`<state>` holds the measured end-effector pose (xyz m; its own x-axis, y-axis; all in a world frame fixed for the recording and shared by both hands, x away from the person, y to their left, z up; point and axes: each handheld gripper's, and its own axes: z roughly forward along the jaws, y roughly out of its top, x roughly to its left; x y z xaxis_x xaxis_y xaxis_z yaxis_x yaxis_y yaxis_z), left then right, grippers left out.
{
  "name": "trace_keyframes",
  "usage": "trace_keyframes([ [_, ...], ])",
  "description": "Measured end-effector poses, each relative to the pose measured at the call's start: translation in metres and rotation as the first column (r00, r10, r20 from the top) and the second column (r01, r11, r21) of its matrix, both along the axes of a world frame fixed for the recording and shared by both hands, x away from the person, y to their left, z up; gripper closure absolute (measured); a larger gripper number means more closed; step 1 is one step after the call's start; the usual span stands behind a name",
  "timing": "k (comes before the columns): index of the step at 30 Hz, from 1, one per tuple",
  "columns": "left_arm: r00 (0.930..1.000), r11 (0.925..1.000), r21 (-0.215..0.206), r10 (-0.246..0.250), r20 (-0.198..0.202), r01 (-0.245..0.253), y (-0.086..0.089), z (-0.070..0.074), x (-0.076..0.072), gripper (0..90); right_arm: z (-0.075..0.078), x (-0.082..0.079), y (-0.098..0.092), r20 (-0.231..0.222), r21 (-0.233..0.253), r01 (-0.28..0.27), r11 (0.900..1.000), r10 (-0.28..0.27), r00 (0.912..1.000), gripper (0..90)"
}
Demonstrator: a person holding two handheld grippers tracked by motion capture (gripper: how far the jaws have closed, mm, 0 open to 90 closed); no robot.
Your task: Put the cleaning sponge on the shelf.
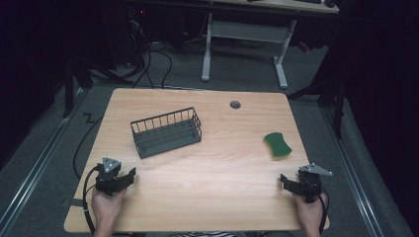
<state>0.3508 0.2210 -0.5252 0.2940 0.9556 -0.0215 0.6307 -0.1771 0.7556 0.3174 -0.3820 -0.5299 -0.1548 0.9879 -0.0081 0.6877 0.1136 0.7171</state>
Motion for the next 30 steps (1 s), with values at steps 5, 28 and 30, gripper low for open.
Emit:
trace_keyframes([
  [5, 1.0000, 0.9999, -0.013, -0.001, -0.003, 0.000, -0.004, 0.006, -0.001, 44.5, 0.000, 0.000, 0.000, 0.002, -0.004, -0.003, 1.000, 0.003, 1.0000, 22.9],
  [28, 0.9995, 1.0000, 0.002, 0.009, -0.032, -0.009, -0.028, 0.020, 0.042, 61.2, 0.000, 0.000, 0.001, 0.001, -0.004, -0.001, 1.000, 0.001, 1.0000, 22.9],
  [30, 0.9991, 0.9999, -0.004, 0.015, -0.040, -0.015, -0.027, 0.019, 0.043, 62.2, 0.000, 0.000, 0.001, 0.001, -0.004, -0.001, 1.000, 0.001, 1.0000, 22.9],
])
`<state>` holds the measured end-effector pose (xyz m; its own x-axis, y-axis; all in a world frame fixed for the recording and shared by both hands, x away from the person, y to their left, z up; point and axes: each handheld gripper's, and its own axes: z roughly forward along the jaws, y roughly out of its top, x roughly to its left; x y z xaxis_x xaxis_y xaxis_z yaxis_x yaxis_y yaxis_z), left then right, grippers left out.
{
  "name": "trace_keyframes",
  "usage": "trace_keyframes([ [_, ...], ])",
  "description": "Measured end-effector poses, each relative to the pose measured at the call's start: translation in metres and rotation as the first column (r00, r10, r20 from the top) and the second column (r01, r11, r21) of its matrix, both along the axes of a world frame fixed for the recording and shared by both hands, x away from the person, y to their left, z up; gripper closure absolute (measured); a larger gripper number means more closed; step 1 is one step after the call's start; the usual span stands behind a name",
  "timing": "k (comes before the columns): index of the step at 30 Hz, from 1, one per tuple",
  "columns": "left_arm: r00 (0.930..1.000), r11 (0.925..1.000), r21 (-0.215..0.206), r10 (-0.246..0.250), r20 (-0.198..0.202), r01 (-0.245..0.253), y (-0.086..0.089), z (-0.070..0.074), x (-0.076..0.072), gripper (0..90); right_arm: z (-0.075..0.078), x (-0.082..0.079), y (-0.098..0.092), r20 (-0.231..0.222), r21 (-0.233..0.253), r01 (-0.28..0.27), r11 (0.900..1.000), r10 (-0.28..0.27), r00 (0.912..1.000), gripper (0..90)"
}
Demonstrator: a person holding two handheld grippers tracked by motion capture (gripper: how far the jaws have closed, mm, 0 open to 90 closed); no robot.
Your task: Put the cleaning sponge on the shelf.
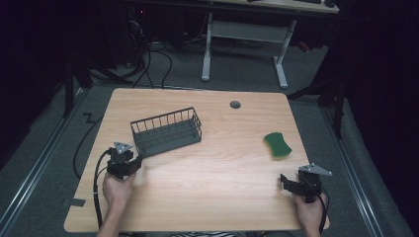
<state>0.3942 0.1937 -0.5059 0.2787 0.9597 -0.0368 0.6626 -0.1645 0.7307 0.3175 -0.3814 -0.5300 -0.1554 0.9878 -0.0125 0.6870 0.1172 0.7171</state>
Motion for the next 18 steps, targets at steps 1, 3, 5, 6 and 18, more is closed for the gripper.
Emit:
trace_keyframes([
  [1, 0.9999, 0.9999, -0.010, 0.005, -0.009, -0.005, 0.0003, -0.0021, 0.0025, 62.3, 0.0000, 0.0000, 0.0000, 0.000, 0.000, 0.000, 1.000, 0.000, 1.0000, 22.9],
  [3, 0.9999, 0.9997, -0.024, 0.005, -0.011, -0.005, -0.0003, -0.0029, 0.0041, 63.3, 0.0000, 0.0000, 0.0001, 0.000, 0.000, 0.000, 1.000, 0.000, 1.0000, 22.8],
  [5, 0.9999, 0.9994, -0.035, 0.007, -0.012, -0.007, -0.0015, -0.0036, 0.0055, 64.8, 0.0000, 0.0000, 0.0001, 0.000, 0.000, 0.000, 1.000, 0.000, 1.0000, 22.8],
  [6, 0.9999, 0.9993, -0.036, 0.009, -0.014, -0.009, -0.0021, -0.0044, 0.0063, 65.6, 0.0000, 0.0000, 0.0001, 0.000, -0.001, 0.000, 1.000, 0.000, 1.0000, 22.8],
  [18, 0.9993, 0.9976, -0.061, 0.031, -0.021, -0.032, -0.0016, -0.0092, 0.0125, 75.4, -0.0001, 0.0000, 0.0001, 0.001, -0.002, 0.000, 1.000, 0.000, 1.0000, 22.8],
])
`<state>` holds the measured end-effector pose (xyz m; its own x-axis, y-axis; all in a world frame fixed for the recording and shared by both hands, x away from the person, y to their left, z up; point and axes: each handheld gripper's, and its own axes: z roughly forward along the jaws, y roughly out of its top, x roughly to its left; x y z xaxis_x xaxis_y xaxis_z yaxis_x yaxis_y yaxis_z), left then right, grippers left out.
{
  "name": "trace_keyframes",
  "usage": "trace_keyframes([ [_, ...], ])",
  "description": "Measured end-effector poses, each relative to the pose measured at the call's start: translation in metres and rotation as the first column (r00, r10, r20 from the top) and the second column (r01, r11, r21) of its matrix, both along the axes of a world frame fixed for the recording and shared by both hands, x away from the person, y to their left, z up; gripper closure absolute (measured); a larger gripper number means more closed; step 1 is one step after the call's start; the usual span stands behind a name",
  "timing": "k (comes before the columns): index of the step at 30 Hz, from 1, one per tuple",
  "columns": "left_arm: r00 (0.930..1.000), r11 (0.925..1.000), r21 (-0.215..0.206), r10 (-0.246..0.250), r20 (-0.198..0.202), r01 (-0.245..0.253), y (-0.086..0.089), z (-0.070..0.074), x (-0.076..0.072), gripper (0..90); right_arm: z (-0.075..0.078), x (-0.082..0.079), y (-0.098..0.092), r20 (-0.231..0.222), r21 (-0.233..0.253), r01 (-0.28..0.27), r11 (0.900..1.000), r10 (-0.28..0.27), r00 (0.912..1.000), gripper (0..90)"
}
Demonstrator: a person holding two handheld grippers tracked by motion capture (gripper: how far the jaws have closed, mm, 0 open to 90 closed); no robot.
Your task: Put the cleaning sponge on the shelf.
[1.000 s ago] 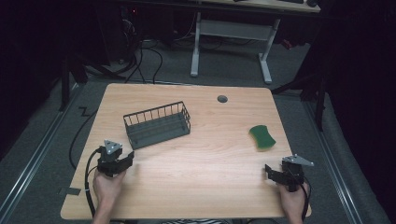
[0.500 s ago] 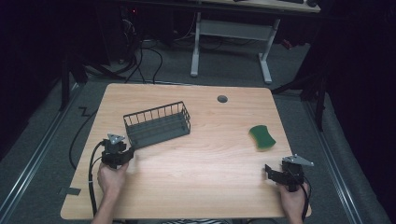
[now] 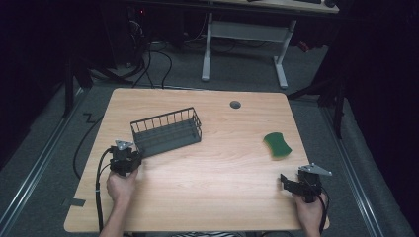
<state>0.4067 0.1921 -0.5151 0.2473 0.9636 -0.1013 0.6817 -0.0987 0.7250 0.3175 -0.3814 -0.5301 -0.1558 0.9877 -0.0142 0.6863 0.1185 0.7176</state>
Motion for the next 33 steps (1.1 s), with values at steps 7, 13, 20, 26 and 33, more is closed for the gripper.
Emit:
trace_keyframes([
  [7, 1.0000, 0.9999, -0.012, -0.010, 0.002, 0.010, 0.0010, -0.0008, 0.0011, 81.4, 0.0002, -0.0001, 0.0000, -0.003, -0.001, 0.001, 1.000, -0.001, 1.0000, 22.8],
  [13, 0.9999, 0.9998, -0.017, -0.013, 0.004, 0.013, 0.0003, -0.0014, 0.0020, 84.3, 0.0003, 0.0000, 0.0001, -0.004, 0.000, 0.001, 1.000, -0.001, 1.0000, 22.8],
  [20, 0.9994, 0.9995, 0.006, -0.031, 0.017, 0.030, 0.0003, -0.0020, 0.0016, 85.7, 0.0003, 0.0001, 0.0000, -0.004, 0.001, -0.001, 1.000, 0.001, 1.0000, 23.1],
  [26, 0.9982, 0.9984, 0.019, -0.054, 0.025, 0.054, 0.0014, -0.0024, 0.0015, 86.2, 0.0004, 0.0001, 0.0000, -0.005, 0.001, -0.003, 1.000, 0.003, 1.0000, 23.8],
  [33, 0.9973, 0.9975, 0.021, -0.068, 0.027, 0.068, 0.0026, -0.0026, 0.0016, 86.2, 0.0068, 0.0074, 0.0056, -0.023, 0.061, -0.060, 0.996, 0.061, 0.9979, 39.8],
])
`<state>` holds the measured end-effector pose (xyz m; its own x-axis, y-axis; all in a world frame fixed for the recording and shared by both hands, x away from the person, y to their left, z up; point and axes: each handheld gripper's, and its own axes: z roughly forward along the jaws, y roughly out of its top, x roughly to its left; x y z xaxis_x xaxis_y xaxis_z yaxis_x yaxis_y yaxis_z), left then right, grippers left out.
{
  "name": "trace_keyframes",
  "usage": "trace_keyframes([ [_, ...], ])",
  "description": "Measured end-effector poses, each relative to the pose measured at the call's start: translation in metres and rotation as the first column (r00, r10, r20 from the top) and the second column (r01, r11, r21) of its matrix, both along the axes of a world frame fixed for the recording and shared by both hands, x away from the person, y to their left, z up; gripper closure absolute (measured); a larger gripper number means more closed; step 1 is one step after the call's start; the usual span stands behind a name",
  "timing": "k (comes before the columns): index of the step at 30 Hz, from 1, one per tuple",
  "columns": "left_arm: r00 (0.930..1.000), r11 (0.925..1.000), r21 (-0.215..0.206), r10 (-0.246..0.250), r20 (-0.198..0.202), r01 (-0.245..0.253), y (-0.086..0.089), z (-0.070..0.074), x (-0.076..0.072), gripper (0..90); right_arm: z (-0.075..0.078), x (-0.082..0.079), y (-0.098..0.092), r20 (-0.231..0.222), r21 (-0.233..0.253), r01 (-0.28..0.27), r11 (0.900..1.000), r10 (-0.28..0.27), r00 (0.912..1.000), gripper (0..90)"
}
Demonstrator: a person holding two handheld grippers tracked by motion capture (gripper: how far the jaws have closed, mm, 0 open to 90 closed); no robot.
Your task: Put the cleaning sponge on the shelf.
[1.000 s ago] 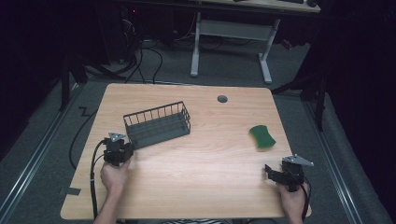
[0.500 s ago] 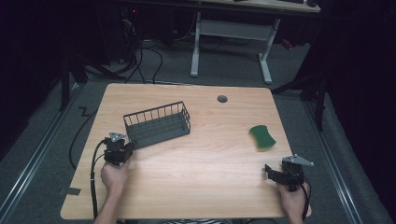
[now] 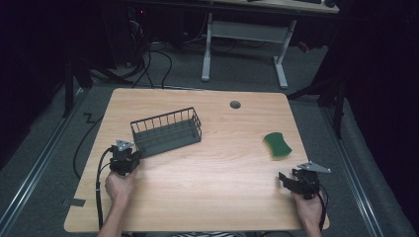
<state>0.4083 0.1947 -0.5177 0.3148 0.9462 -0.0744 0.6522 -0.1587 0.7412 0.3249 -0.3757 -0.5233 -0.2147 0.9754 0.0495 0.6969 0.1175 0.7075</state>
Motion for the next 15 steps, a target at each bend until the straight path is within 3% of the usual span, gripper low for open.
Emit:
trace_keyframes([
  [3, 0.9995, 0.9992, 0.027, -0.030, -0.013, 0.030, 0.000, 0.002, 0.003, 86.4, 0.008, 0.006, 0.011, 0.017, 0.002, -0.032, 0.999, 0.032, 0.9994, 43.0],
  [9, 0.9986, 0.9984, 0.024, -0.052, -0.010, 0.052, -0.001, 0.002, 0.004, 86.5, 0.023, 0.024, 0.035, 0.041, 0.013, -0.111, 0.994, 0.110, 0.9931, 44.2],
  [15, 0.9961, 0.9957, 0.030, -0.087, -0.010, 0.088, -0.005, 0.002, 0.007, 86.6, 0.033, 0.047, 0.068, 0.053, 0.043, -0.204, 0.978, 0.202, 0.9779, 44.1],
])
